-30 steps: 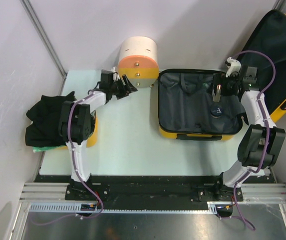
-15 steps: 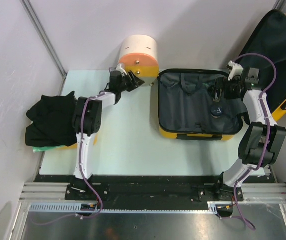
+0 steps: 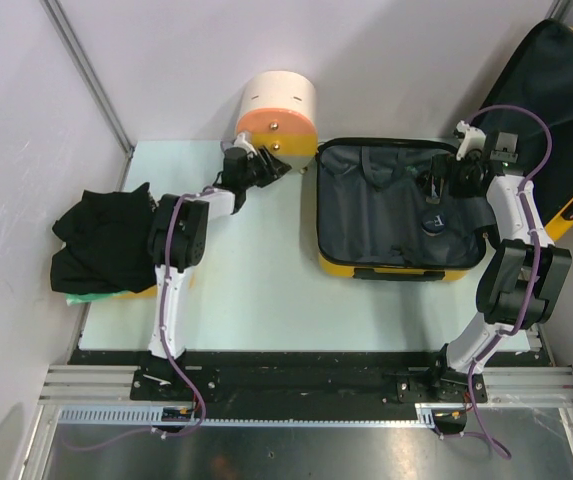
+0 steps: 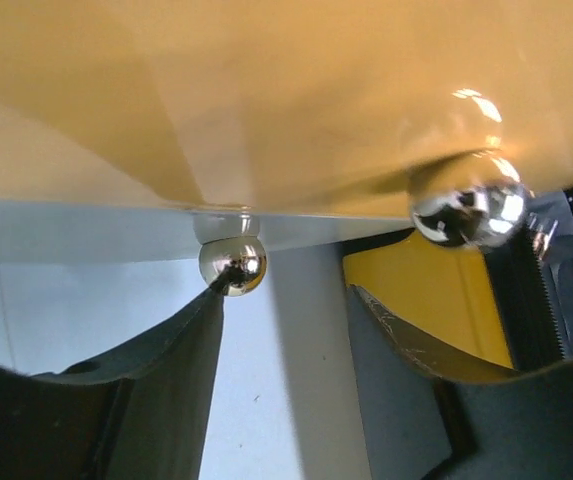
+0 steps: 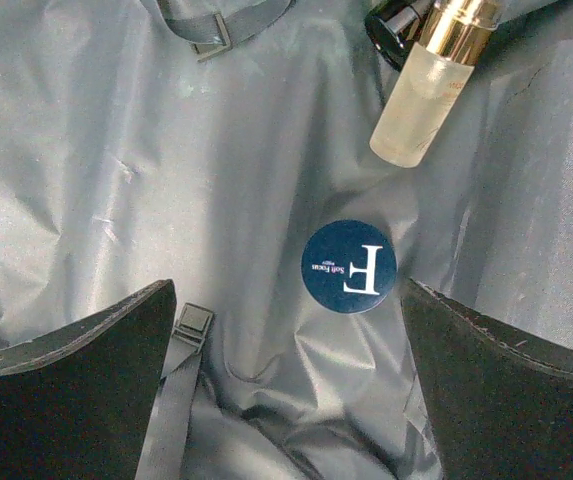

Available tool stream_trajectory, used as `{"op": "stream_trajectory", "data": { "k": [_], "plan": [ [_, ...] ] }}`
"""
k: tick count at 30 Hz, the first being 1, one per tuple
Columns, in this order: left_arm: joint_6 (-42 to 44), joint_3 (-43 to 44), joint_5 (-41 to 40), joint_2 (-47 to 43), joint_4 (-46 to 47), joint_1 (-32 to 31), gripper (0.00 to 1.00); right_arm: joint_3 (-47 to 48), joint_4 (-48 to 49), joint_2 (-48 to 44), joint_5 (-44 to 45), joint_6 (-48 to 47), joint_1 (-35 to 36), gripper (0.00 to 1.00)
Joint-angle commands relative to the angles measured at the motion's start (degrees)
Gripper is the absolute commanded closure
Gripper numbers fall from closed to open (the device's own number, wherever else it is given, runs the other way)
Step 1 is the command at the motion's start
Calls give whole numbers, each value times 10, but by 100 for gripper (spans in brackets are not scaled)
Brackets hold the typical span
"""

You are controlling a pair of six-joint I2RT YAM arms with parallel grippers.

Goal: Open, take out, and arrange the luggage

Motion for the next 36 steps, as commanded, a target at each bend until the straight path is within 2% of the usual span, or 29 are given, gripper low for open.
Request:
{"op": "stream_trajectory", "data": {
  "k": [1, 8, 12, 17, 28, 31, 33, 35, 36],
  "plan": [
    [-86, -50, -62, -30, 45, 8, 43, 22, -17, -5, 10, -2, -2, 1],
    [-157, -92, -100, -46, 95, -3, 39, 21, -29, -17, 18, -8, -2, 1],
    [-181, -104, -97, -44, 138, -11, 42, 21, -40, -28, 22, -13, -2, 1],
    [-187, -59, -92, -12, 153, -11, 49, 24, -52, -33, 26, -26, -1, 1],
    [-188, -36, -75, 4, 163, -3, 52, 36, -59, -33, 29, -27, 0, 0],
    [-193, -30, -76, 9, 163, -4, 57, 44, -63, -28, 29, -29, 0, 0],
    [-196, -37, -80, 5, 160, -4, 65, 48, -65, -25, 29, -29, 2, 0],
    [-208, -46, -86, 1, 154, -3, 78, 50, -64, -25, 28, -29, 3, 1],
    [-210, -54, -87, -2, 154, -3, 78, 51, -64, -23, 28, -29, 5, 0]
  ]
}}
